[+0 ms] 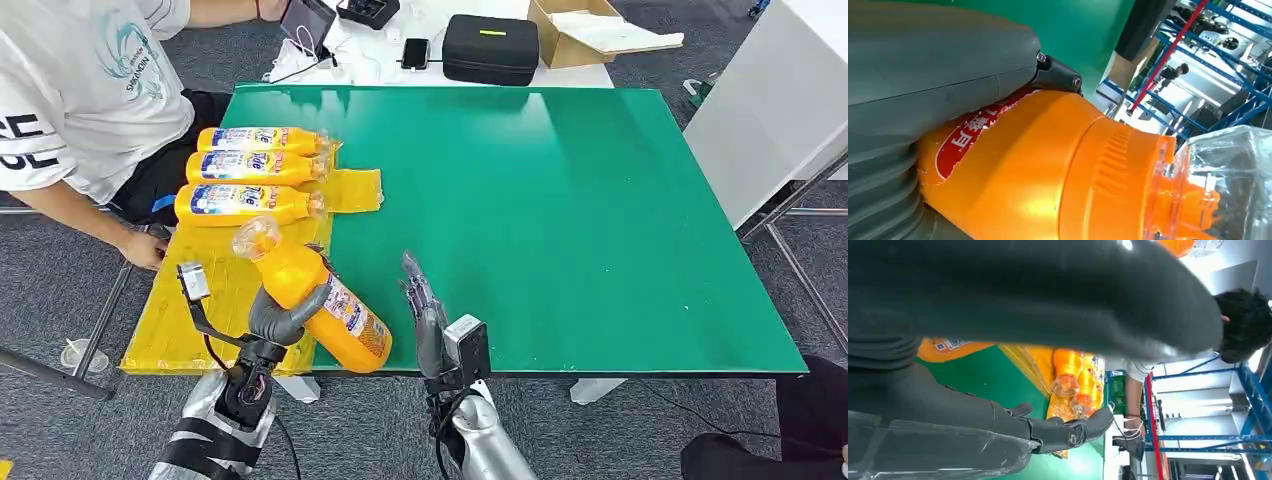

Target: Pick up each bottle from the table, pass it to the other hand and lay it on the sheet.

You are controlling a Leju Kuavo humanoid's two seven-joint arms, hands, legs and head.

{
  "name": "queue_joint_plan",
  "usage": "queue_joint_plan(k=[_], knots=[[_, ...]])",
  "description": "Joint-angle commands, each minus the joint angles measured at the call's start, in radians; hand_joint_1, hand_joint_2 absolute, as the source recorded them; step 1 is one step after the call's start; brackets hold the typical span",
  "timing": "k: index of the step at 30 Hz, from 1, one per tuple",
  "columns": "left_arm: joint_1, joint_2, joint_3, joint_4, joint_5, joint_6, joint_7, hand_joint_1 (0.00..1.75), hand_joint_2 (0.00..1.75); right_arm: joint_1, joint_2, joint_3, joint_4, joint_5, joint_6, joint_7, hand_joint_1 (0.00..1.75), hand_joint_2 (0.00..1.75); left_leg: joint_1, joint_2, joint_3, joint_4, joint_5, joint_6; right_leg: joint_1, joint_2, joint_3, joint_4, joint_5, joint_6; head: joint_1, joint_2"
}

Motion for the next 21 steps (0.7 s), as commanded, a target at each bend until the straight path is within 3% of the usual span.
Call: queue_joint_plan(k=[1,5,7,13,14,16,19,21], knots=[[-0.038,0.003,0.021,0.022,-0.003,0.002,0.002,1.75,1.75,-0.012,-0.025,-0.013,0.003,-0.001,0.003,0.002,0.0,0.0,0.0,0.0,0.002,0.0,-0.001,0.001,0.0,-0.001,0.003,0.0,-0.001,-0.001,0.0,0.0],[-0.038,0.003,0.021,0.022,-0.003,0.002,0.002,1.75,1.75,-0.012,-0.025,-0.013,0.003,-0.001,0.003,0.002,0.0,0.0,0.0,0.0,0.005,0.0,-0.002,0.001,0.001,-0.001,0.006,-0.001,-0.002,-0.001,0.0,0.0],[-0.047,0.0,0.035,0.021,-0.07,0.069,-0.038,1.75,1.75,0.004,-0.027,-0.001,-0.042,0.037,-0.052,-0.003,0.0,0.0,0.0,0.0,0.004,0.0,-0.001,0.001,0.001,-0.001,0.004,0.0,-0.002,-0.001,0.0,0.0],[-0.153,-0.005,0.136,0.062,-0.408,0.452,-0.219,1.75,1.75,0.059,-0.034,0.062,-0.205,0.047,-0.111,-0.003,0.0,0.0,0.001,-0.001,0.004,0.002,-0.002,0.001,0.001,-0.003,0.005,0.001,-0.003,-0.002,0.0,0.0],[-0.172,0.004,0.139,0.068,-0.536,0.595,-0.292,1.75,1.75,0.067,-0.034,0.069,-0.235,0.035,-0.12,-0.003,0.0,0.0,0.001,-0.001,0.003,0.002,-0.002,0.001,0.001,-0.003,0.004,0.001,-0.002,-0.002,0.0,0.0],[-0.192,0.021,0.154,0.048,-0.689,0.725,-0.292,1.75,1.75,0.077,-0.036,0.086,-0.284,0.025,-0.173,-0.003,0.0,0.0,0.001,-0.001,0.003,0.002,-0.002,0.001,0.001,-0.003,0.004,0.001,-0.002,-0.002,0.0,0.0],[-0.217,0.076,0.101,0.066,-0.969,1.052,-0.292,1.75,1.75,0.07,-0.038,0.107,-0.307,0.028,-0.23,-0.003,0.0,0.0,0.001,0.001,0.005,0.001,-0.002,0.001,0.001,0.0,0.005,0.001,-0.002,-0.002,0.0,0.0],[-0.229,0.083,0.096,0.08,-0.962,1.057,-0.292,1.75,1.75,0.063,-0.037,0.113,-0.3,0.024,-0.237,-0.003,0.0,0.0,0.001,0.0,0.005,0.002,-0.003,0.001,0.002,-0.002,0.006,0.001,-0.003,-0.002,0.0,0.0]])
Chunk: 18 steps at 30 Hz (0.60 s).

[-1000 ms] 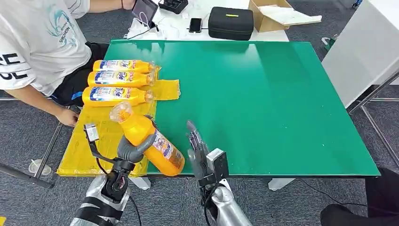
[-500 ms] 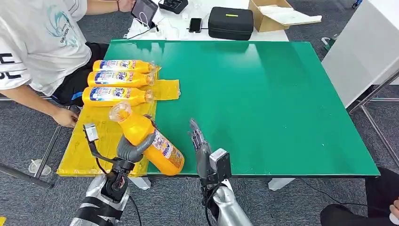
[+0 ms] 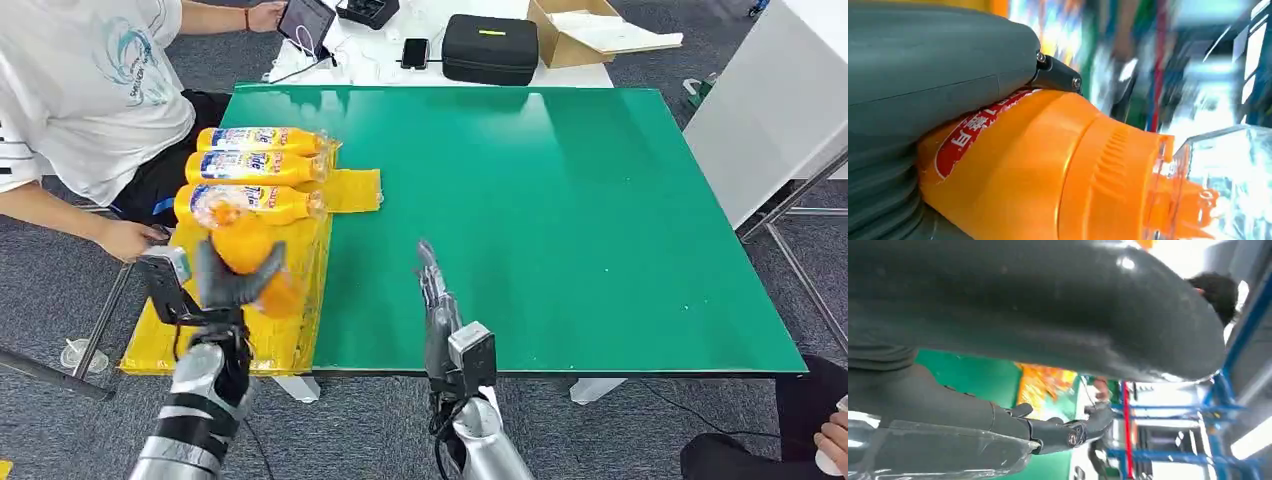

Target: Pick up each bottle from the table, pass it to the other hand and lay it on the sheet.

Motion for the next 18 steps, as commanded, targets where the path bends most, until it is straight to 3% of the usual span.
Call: queue_joint_plan(k=[1,2,3,4,5,8,18], knots=[[-0.133,0.079,0.005,0.079,-0.347,0.386,-0.002,1.75,1.75,0.003,-0.037,0.077,-0.125,-0.01,-0.09,0.003,0.0,0.0,0.001,0.0,0.001,0.0,-0.001,0.001,0.001,-0.001,0.002,0.0,-0.001,-0.001,0.0,0.0],[-0.133,0.079,0.005,0.079,-0.347,0.386,-0.002,1.75,1.75,0.003,-0.037,0.077,-0.125,-0.01,-0.09,0.003,0.0,0.0,0.001,0.002,0.005,0.0,-0.002,0.001,0.001,0.001,0.005,0.0,-0.002,-0.002,0.0,0.0],[-0.174,0.185,-0.111,0.189,-0.473,0.512,0.124,1.75,1.75,-0.008,-0.044,0.092,-0.104,-0.016,-0.075,0.003,0.0,1.75,0.0,0.003,0.006,0.0,-0.003,0.001,0.001,0.002,0.006,0.0,-0.002,-0.002,0.0,0.0],[-0.184,0.127,0.032,0.248,-0.975,0.521,0.102,1.75,1.75,-0.024,-0.046,0.11,-0.086,-0.031,-0.092,0.003,0.0,1.75,0.0,0.004,0.008,0.0,-0.003,0.001,0.001,0.003,0.007,-0.001,-0.002,-0.002,0.0,0.0],[-0.191,0.108,0.112,0.275,-1.117,0.521,0.057,1.75,1.75,-0.028,-0.048,0.118,-0.08,-0.035,-0.099,0.003,0.0,1.75,0.0,0.003,0.009,-0.002,-0.002,0.001,0.001,0.001,0.008,-0.001,-0.002,-0.002,0.0,0.0],[-0.19,0.069,0.226,0.309,-1.21,0.521,0.005,1.75,1.75,-0.027,-0.049,0.126,-0.073,-0.045,-0.108,0.003,0.0,1.75,0.0,0.005,0.006,-0.001,-0.001,0.0,0.001,0.004,0.005,-0.001,0.0,-0.001,0.0,0.0],[-0.199,0.088,0.242,0.35,-1.289,0.521,0.037,1.75,1.75,-0.029,-0.05,0.133,-0.048,-0.057,-0.102,0.003,0.0,1.75,0.001,0.003,0.005,-0.001,-0.001,0.0,0.001,0.001,0.004,-0.001,-0.001,-0.001,0.0,0.0]])
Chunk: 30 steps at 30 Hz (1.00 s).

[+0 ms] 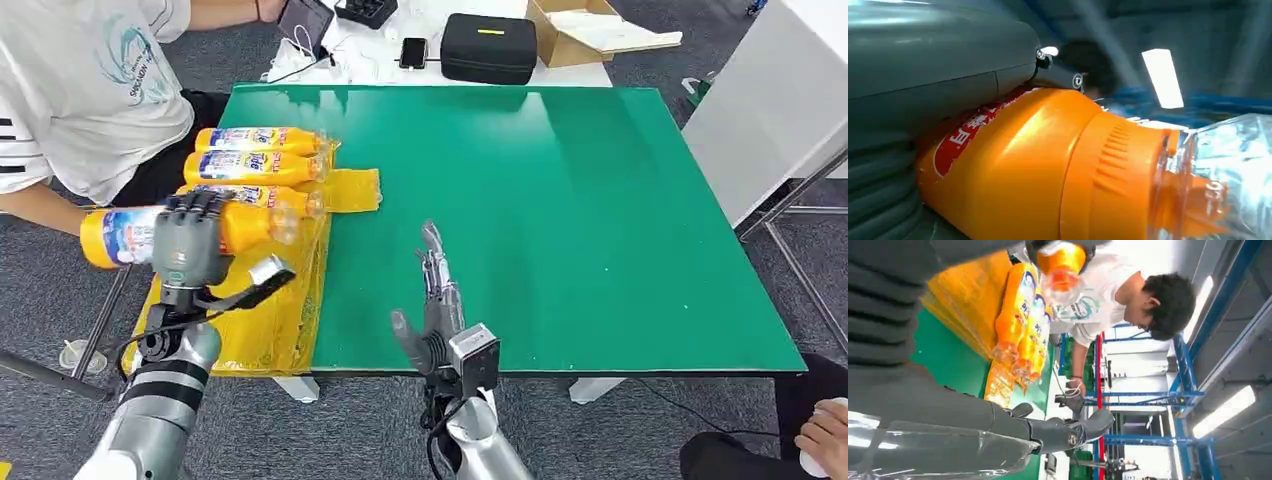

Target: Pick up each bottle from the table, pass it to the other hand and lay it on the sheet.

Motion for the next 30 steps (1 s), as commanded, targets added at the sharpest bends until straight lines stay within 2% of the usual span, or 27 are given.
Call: queue_joint_plan(k=[1,2,4,5,11,14,15,18,22,23,24,26,30], knots=[[-0.052,0.013,0.065,0.127,-0.027,0.016,0.017,1.75,1.75,-0.035,-0.033,0.029,0.055,-0.008,0.0,0.003,0.0,1.75,0.0,0.0,0.005,-0.001,-0.001,0.001,0.001,-0.001,0.005,-0.001,-0.001,-0.001,0.0,0.0],[-0.052,0.013,0.065,0.127,-0.027,0.016,0.017,1.75,1.75,-0.035,-0.033,0.029,0.055,-0.008,0.0,0.003,0.0,1.75,0.001,-0.002,0.007,0.0,-0.002,0.001,0.001,-0.003,0.008,-0.001,-0.003,-0.002,0.0,0.0],[-0.052,0.013,0.065,0.127,-0.027,0.016,0.017,1.75,1.75,-0.035,-0.033,0.029,0.055,-0.008,0.0,0.003,0.0,1.75,0.001,0.0,0.003,0.0,-0.001,0.001,0.001,0.0,0.004,-0.001,-0.001,-0.001,0.0,0.0],[-0.052,0.013,0.065,0.127,-0.027,0.016,0.017,1.75,1.75,-0.035,-0.033,0.029,0.055,-0.008,0.0,0.003,0.0,1.75,0.001,0.001,0.006,0.0,-0.003,0.002,0.001,0.001,0.007,-0.001,-0.002,-0.001,0.0,0.0],[-0.058,0.025,0.042,0.154,-0.058,0.016,0.036,1.75,1.75,-0.037,-0.033,0.03,0.06,-0.01,0.002,0.003,0.0,1.75,0.001,-0.001,0.002,-0.001,-0.001,0.001,0.001,-0.001,0.003,-0.001,-0.001,-0.001,0.0,0.0],[-0.083,0.045,-0.001,0.244,-0.078,0.016,0.043,1.75,1.75,-0.04,-0.035,0.031,0.066,-0.013,0.007,0.003,0.0,1.75,0.0,-0.001,0.003,-0.001,-0.001,0.001,0.001,-0.001,0.004,-0.001,-0.001,-0.001,0.0,0.0],[-0.099,0.061,-0.049,0.305,-0.054,0.016,0.053,1.75,1.75,-0.041,-0.035,0.03,0.07,-0.014,0.011,0.003,0.0,1.75,0.001,0.0,0.006,-0.001,-0.002,0.001,0.001,-0.001,0.007,-0.001,-0.002,-0.002,0.0,0.0],[-0.116,0.07,-0.072,0.36,-0.036,-0.009,0.044,1.75,1.75,-0.043,-0.035,0.03,0.077,-0.013,0.014,0.003,0.0,1.75,0.001,0.0,0.005,-0.001,-0.002,0.001,0.001,-0.001,0.006,-0.001,-0.002,-0.002,0.0,0.0],[-0.133,0.089,-0.102,0.411,0.039,-0.243,0.017,1.75,1.75,-0.046,-0.028,0.024,0.091,-0.016,0.033,0.003,0.0,1.75,0.001,0.001,0.006,0.0,-0.002,0.001,0.002,0.0,0.007,-0.001,-0.002,-0.002,0.0,0.0],[-0.133,0.092,-0.106,0.411,0.04,-0.253,0.017,1.75,1.75,-0.046,-0.026,0.024,0.093,-0.016,0.034,0.003,0.0,1.75,0.001,0.0,0.005,-0.001,-0.002,0.001,0.001,0.0,0.006,-0.001,-0.002,-0.001,0.0,0.0],[-0.142,0.093,-0.098,0.429,0.074,-0.391,0.039,1.75,1.75,-0.046,-0.021,0.023,0.097,-0.022,0.051,0.007,0.0,1.75,0.001,0.001,0.009,0.0,-0.003,0.001,0.002,0.0,0.01,-0.001,-0.003,-0.002,0.0,0.0],[-0.136,0.096,-0.105,0.427,0.079,-0.414,0.04,1.75,1.75,-0.046,-0.012,0.023,0.102,-0.022,0.053,0.007,0.0,1.75,0.001,0.001,0.003,0.0,-0.001,0.001,0.001,0.001,0.004,-0.001,-0.001,-0.001,0.0,0.0],[-0.144,0.1,-0.166,0.459,0.051,-0.524,0.06,1.75,1.75,-0.052,-0.009,0.022,0.118,-0.021,0.066,0.008,0.0,1.75,0.001,0.0,0.003,0.0,-0.001,0.001,0.001,0.0,0.004,-0.001,-0.001,-0.001,0.0,0.0]])
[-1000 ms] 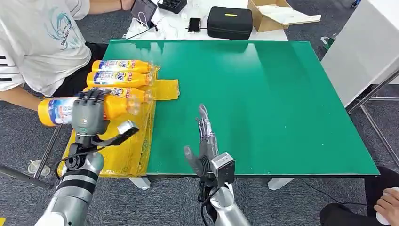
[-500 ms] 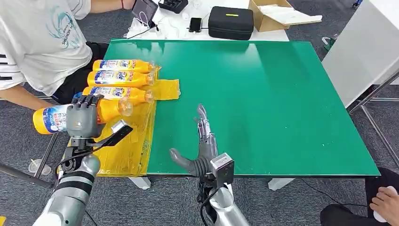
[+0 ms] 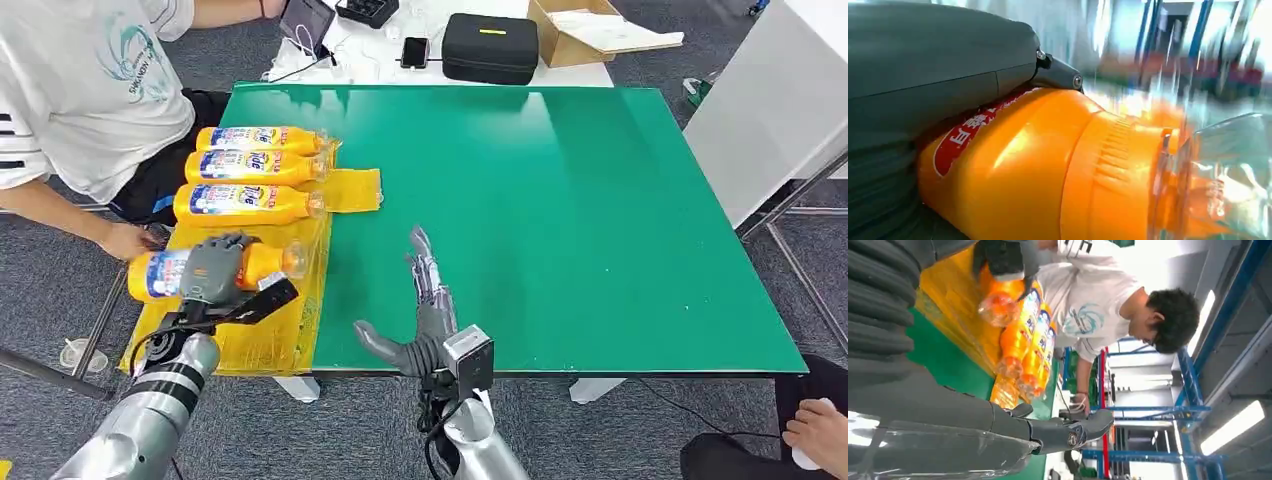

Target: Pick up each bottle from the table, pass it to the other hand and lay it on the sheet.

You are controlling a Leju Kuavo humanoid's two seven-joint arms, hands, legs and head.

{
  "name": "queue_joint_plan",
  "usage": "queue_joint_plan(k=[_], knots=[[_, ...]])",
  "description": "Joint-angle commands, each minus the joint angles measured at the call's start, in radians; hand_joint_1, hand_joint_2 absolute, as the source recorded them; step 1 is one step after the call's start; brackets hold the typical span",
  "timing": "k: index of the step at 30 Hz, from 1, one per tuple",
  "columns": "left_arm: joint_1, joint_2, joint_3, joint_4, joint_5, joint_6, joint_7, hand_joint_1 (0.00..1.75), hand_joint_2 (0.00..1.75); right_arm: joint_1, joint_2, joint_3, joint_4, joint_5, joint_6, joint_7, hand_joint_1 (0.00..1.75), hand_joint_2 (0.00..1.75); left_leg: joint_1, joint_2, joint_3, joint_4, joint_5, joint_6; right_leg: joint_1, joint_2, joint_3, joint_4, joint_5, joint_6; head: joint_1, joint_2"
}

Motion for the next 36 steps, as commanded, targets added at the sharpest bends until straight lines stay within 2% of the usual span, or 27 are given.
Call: queue_joint_plan(k=[1,5,7,24,25,26,27,28,29,30,35,36], knots=[[-0.074,0.041,-0.12,0.156,-0.02,-0.165,0.033,1.75,1.75,-0.047,-0.005,0.004,0.092,-0.005,0.02,0.007,0.0,1.75,0.001,0.001,0.005,0.0,-0.002,0.001,0.001,-0.001,0.006,0.0,-0.002,-0.001,0.0,0.0],[-0.073,0.043,-0.132,0.164,-0.015,-0.211,0.05,1.75,1.75,-0.051,-0.003,0.004,0.102,-0.004,0.029,0.008,0.0,1.75,0.0,0.002,0.008,0.0,-0.002,0.001,0.001,0.001,0.007,-0.001,-0.002,-0.002,0.0,0.0],[-0.066,0.044,-0.131,0.165,-0.002,-0.23,0.053,1.75,1.75,-0.054,0.001,0.005,0.111,-0.004,0.032,0.009,0.0,1.75,0.0,0.002,0.004,-0.001,-0.001,0.001,0.0,0.001,0.004,-0.001,0.0,-0.001,0.0,0.0],[-0.063,0.043,-0.131,0.165,0.01,-0.246,0.054,1.75,1.75,-0.056,0.002,0.005,0.114,-0.003,0.036,0.009,0.0,1.75,0.0,0.002,0.009,-0.001,-0.001,0.001,0.0,0.001,0.008,-0.001,-0.001,-0.001,0.0,0.0],[-0.062,0.042,-0.137,0.166,0.008,-0.249,0.053,1.64,1.75,-0.056,0.002,0.005,0.116,-0.003,0.036,0.009,0.0,1.75,0.0,0.002,0.007,-0.001,-0.001,0.0,0.0,0.001,0.007,-0.001,0.0,-0.001,0.0,0.0],[-0.061,0.042,-0.142,0.166,0.007,-0.253,0.052,1.31,1.75,-0.057,0.003,0.005,0.118,-0.003,0.038,0.01,0.0,1.75,0.0,0.003,0.01,-0.001,-0.002,0.001,0.001,0.002,0.009,-0.001,-0.001,-0.001,0.0,0.0],[-0.057,0.04,-0.141,0.166,0.021,-0.268,0.045,0.26,1.75,-0.058,0.004,0.005,0.124,-0.003,0.04,0.012,0.0,1.75,0.0,0.002,0.008,-0.001,-0.001,0.0,0.0,0.001,0.008,-0.001,0.0,-0.001,0.0,0.0],[-0.055,0.04,-0.144,0.164,0.022,-0.271,0.041,0.0,1.75,-0.058,0.004,0.005,0.127,-0.002,0.041,0.013,0.0,1.75,-0.001,0.002,0.008,-0.001,-0.001,0.0,0.0,0.001,0.007,-0.001,0.0,-0.001,0.0,0.0],[-0.052,0.04,-0.148,0.162,0.029,-0.281,0.034,0.0,1.75,-0.06,0.005,0.003,0.133,-0.003,0.042,0.015,0.0,1.75,0.0,0.003,0.01,-0.001,-0.002,0.001,0.0,0.002,0.01,-0.001,-0.001,-0.001,0.0,0.0],[-0.048,0.039,-0.146,0.158,0.058,-0.305,0.02,0.0,0.0,-0.063,0.007,-0.001,0.142,-0.003,0.045,0.016,0.0,1.75,0.0,0.003,0.01,-0.001,-0.001,0.0,0.0,0.002,0.009,-0.001,-0.001,-0.001,0.0,0.0],[-0.04,0.04,-0.145,0.15,0.158,-0.419,-0.019,0.0,0.0,-0.068,0.01,-0.007,0.159,-0.003,0.055,0.019,0.0,1.75,-0.001,0.002,0.011,-0.002,-0.002,0.001,0.0,0.001,0.011,-0.001,-0.001,-0.001,0.0,0.0],[-0.04,0.047,-0.13,0.148,0.216,-0.537,-0.057,0.0,0.0,-0.074,0.01,-0.008,0.174,-0.004,0.058,0.028,0.0,1.75,-0.001,0.002,0.01,-0.001,-0.001,0.001,0.0,0.002,0.01,-0.001,-0.001,-0.001,0.0,0.0]])
